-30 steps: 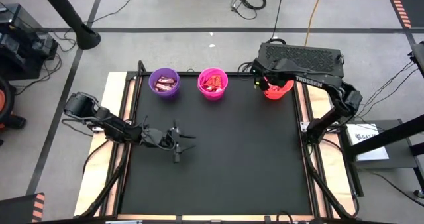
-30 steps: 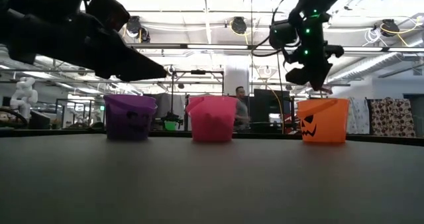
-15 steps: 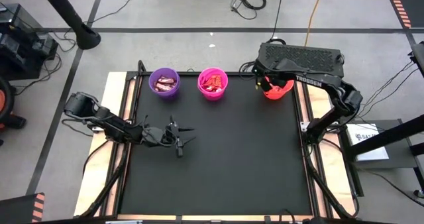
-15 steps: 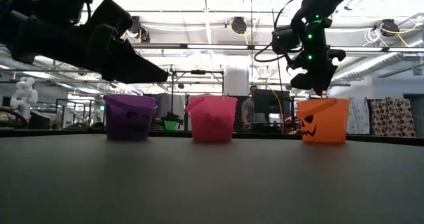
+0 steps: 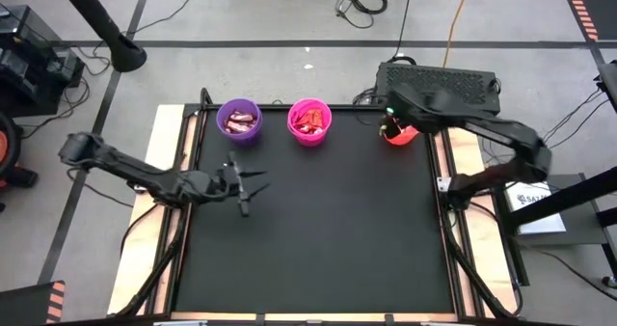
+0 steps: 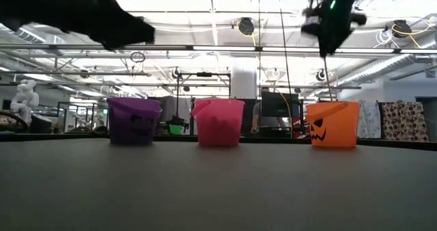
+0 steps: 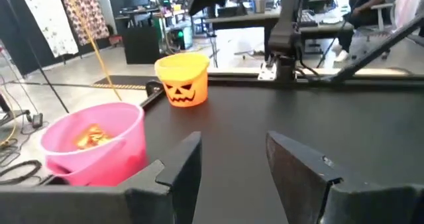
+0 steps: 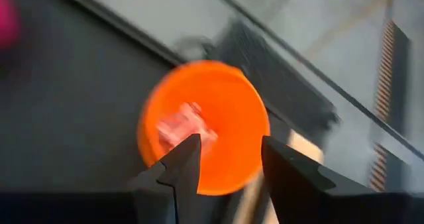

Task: Sort candy by brand, put in halloween buckets
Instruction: Return to Home Position

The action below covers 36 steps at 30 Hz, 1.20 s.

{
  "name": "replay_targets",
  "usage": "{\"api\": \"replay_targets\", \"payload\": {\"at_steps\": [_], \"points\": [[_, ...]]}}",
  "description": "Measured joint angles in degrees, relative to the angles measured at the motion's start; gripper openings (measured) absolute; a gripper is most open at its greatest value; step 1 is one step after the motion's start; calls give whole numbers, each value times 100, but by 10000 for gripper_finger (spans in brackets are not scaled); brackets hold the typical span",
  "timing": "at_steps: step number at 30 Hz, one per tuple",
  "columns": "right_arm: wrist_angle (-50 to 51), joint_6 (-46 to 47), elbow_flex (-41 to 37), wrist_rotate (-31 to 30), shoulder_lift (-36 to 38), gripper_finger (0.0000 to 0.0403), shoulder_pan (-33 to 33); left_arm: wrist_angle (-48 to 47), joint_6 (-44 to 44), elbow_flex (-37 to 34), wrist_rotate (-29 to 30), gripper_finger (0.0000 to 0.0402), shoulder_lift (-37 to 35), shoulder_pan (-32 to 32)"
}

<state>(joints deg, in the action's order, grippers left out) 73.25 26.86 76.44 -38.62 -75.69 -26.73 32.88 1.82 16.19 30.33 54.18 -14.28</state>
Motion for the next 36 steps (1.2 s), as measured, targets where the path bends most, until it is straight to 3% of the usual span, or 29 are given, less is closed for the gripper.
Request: {"api": "replay_targets", "payload": {"at_steps": [6,12,19,28,32,34,36], "points": [[-1533,89,-595,16,1392,148,1419,-1548,-395,0,-23,176,-1561,0],[-3434,-385,-2335,447,2559,148,2717,-2889,-760,-2,-153,176,-2776,-1],[-6288,-936,-4497,668,3509,148,3632,-3949,-1018,-13,-163,176,-3837,-9],[-9330,-1652,-6459,1688,3927,125,3977,-3480,-993,-937,-183,176,-4388,-9],[-10372,-1708,-7095,2042,3982,66,3908,-3069,-887,-1343,-330,176,-4418,-9],[-10815,-1782,-7297,2470,3996,24,3850,-2759,-879,-1442,-461,176,-4421,-4],[-11121,-1871,-7499,2886,3992,9,3802,-2556,-897,-1542,-585,176,-4420,0]]}}
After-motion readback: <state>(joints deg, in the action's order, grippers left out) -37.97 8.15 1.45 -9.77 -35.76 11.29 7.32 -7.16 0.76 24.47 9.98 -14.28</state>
